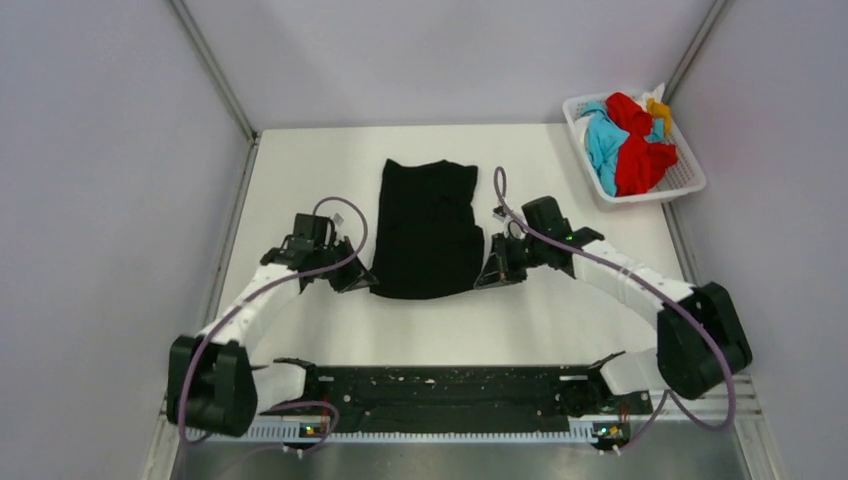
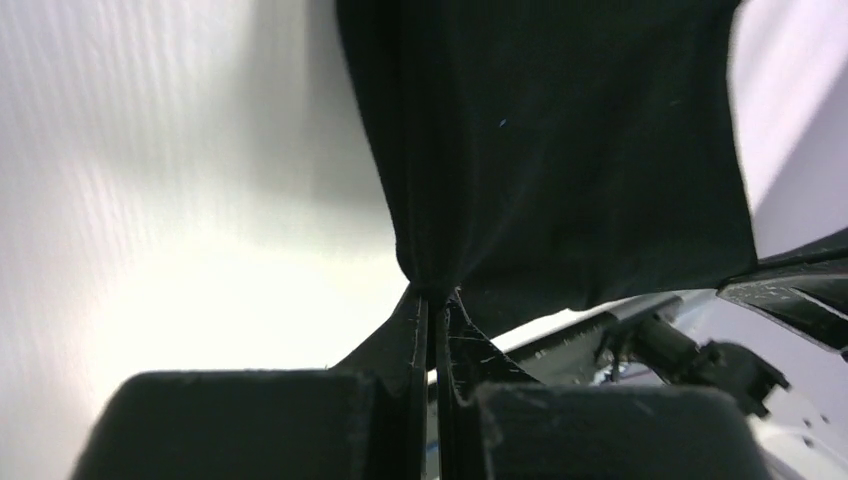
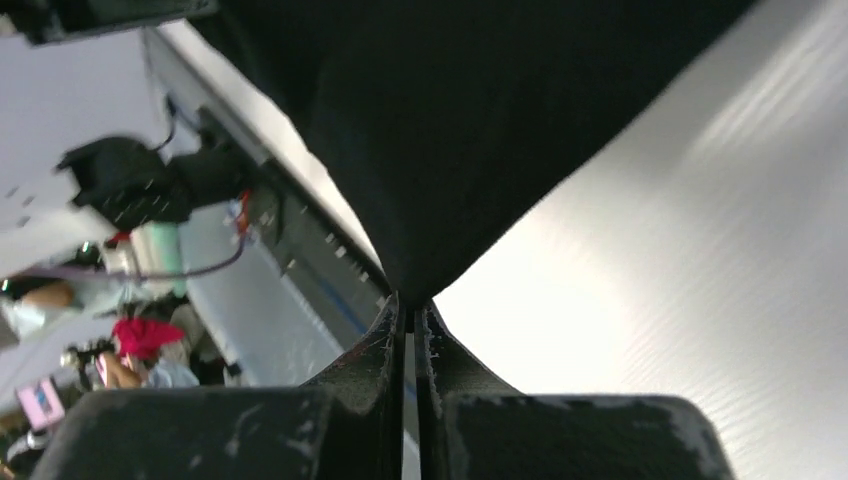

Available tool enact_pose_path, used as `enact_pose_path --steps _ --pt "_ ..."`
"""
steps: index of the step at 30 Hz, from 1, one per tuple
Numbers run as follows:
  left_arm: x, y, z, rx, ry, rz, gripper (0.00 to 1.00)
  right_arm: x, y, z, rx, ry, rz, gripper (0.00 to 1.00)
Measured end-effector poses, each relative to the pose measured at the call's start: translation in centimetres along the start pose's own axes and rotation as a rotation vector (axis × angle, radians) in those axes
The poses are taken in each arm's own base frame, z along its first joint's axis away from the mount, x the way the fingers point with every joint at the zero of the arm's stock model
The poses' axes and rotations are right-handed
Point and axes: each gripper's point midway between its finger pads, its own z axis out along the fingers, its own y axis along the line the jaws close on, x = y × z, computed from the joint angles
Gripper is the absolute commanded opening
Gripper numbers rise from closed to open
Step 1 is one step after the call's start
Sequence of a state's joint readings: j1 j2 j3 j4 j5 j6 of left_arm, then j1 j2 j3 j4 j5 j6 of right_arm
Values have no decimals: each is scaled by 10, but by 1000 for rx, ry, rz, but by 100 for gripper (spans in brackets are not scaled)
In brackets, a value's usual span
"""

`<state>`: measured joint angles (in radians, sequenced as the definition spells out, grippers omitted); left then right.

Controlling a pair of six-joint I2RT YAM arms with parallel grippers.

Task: Fold and stack the t-shirts
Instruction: Fold the long partially folded tshirt into a neat square

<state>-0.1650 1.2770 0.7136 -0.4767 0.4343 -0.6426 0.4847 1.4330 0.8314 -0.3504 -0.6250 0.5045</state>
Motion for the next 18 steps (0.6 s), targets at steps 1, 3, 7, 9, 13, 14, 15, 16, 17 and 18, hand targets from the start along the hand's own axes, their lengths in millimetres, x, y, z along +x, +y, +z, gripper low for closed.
enact_pose_path --steps 1,3,7,9,13,14,15,16,17,18 --pt "4 -7 -11 20 -13 11 0 5 13 -11 -40 5 -27 0" --pt "11 -20 -34 63 -45 36 0 12 33 -32 -83 13 -74 0" --pt "9 -42 -73 109 -113 81 0 2 60 -64 -113 -31 -162 0" --pt "-2 -58 -87 143 -166 114 0 -16 69 -81 -119 -100 -201 0" --pt "-28 -81 -100 181 -248 150 0 -51 68 -99 -107 -237 -217 0" --pt "-36 -85 -99 177 -257 149 0 -58 66 -101 -105 -261 -211 0" --pt "-43 -88 -97 173 -263 148 0 -64 66 -101 -107 -278 -207 0" --pt "-53 -93 -94 170 -269 146 0 -73 65 -102 -113 -305 -201 0" --pt "-62 -97 -90 168 -272 142 0 -79 65 -102 -120 -322 -198 0" --pt "-70 -99 -85 165 -274 141 0 -87 65 -101 -133 -344 -194 0"
